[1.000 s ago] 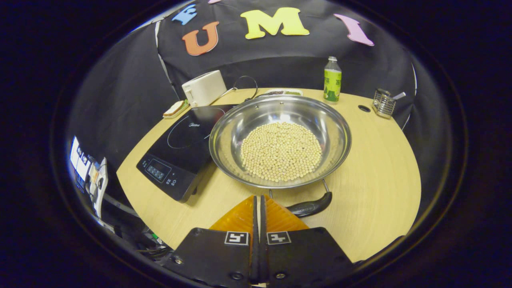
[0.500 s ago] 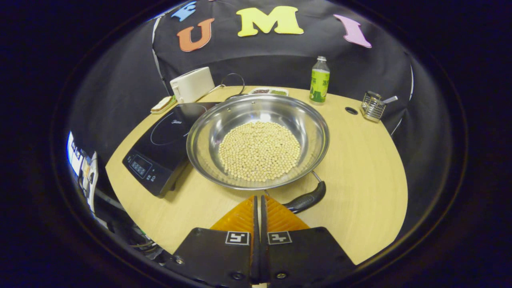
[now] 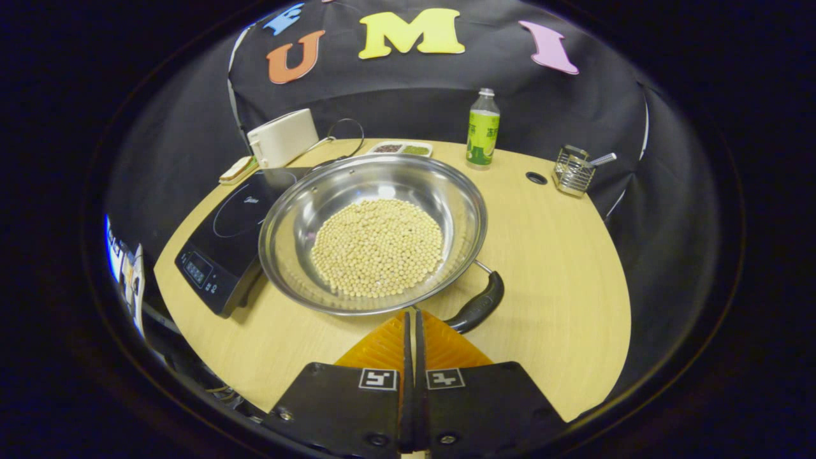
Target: First push the handle of the pot to place it horizontally, then grasp the pot with both hands and set it on the induction cooktop.
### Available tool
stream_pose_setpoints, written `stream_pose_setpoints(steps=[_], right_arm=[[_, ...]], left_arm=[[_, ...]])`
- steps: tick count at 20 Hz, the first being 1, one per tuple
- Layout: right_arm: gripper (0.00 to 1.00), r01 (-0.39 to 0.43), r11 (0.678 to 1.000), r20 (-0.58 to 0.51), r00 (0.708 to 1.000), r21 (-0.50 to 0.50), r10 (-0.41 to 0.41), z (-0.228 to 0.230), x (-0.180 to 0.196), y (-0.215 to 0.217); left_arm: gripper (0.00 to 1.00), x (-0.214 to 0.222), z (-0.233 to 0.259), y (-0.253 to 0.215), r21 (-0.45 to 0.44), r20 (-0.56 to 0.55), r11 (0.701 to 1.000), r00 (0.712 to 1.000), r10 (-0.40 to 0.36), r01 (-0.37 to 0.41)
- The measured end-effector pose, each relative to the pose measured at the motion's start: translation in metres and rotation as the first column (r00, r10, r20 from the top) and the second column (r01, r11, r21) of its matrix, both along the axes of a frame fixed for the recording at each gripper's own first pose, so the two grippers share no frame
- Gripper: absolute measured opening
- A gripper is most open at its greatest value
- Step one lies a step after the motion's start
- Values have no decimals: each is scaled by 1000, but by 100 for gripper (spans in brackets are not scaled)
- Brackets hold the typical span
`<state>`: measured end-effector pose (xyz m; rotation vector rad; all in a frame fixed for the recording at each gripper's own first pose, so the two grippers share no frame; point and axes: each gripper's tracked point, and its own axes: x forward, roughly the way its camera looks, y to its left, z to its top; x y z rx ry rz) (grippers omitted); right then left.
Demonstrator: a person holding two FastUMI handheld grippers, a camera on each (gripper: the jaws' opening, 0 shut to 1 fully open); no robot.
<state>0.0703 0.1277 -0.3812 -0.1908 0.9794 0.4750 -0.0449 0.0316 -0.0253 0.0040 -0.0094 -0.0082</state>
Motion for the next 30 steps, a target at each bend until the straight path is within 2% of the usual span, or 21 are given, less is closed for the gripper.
stream_pose_setpoints(steps=[4,5,6,7,8,10,13,15,17,19,22,23,25,28,30], right_arm=[[1,6,1000,24,1000,-18,-6,-3,17,-9],[4,-1,1000,27,1000,-16,1,-4,20,-11],[1,-5,1000,27,1000,-11,5,-4,22,-13],[4,-9,1000,24,1000,-6,10,-4,25,-14],[1,-12,1000,20,1000,-2,12,-5,27,-16],[4,-12,1000,12,1000,1,12,-6,33,-19],[1,-15,1000,11,1000,-10,15,-6,45,-24],[4,-20,1000,24,1000,-21,21,-8,54,-28],[1,-27,999,39,999,-36,28,-8,64,-30],[4,-38,998,51,998,-48,41,-9,72,-33],[1,-56,997,61,996,-61,60,-10,83,-35],[4,-57,996,62,996,-62,61,-10,87,-36],[1,-56,997,62,996,-58,59,-11,93,-37],[4,-34,999,60,998,-36,37,-12,93,-38],[1,-17,1000,56,998,2,17,-8,89,-36]], left_arm=[[95,3,-13,3,0,-28,1000,1000,8,-8],[95,4,-15,4,-1,-29,1000,1000,8,-8],[95,5,-15,5,2,-31,1000,999,11,-11],[95,6,-16,5,2,-35,1000,999,11,-11],[95,8,-18,1,-5,-44,1000,999,-3,3],[95,10,-22,-9,-23,-56,999,997,-45,44],[95,18,-20,-8,0,-58,999,998,-37,37],[95,27,-24,-14,8,-70,999,997,-34,34],[95,38,-28,-17,-2,-89,1000,996,-29,29],[95,50,-30,-18,-22,-106,1000,994,-20,18],[95,69,-35,-22,-29,-135,1000,991,-15,11],[95,75,-36,-23,-30,-141,999,990,-15,11],[95,90,-39,-28,-26,-155,999,988,-21,17],[95,113,-55,-32,-20,-205,1000,979,-3,-1],[95,127,-69,-43,-19,-242,1000,970,-21,17]])
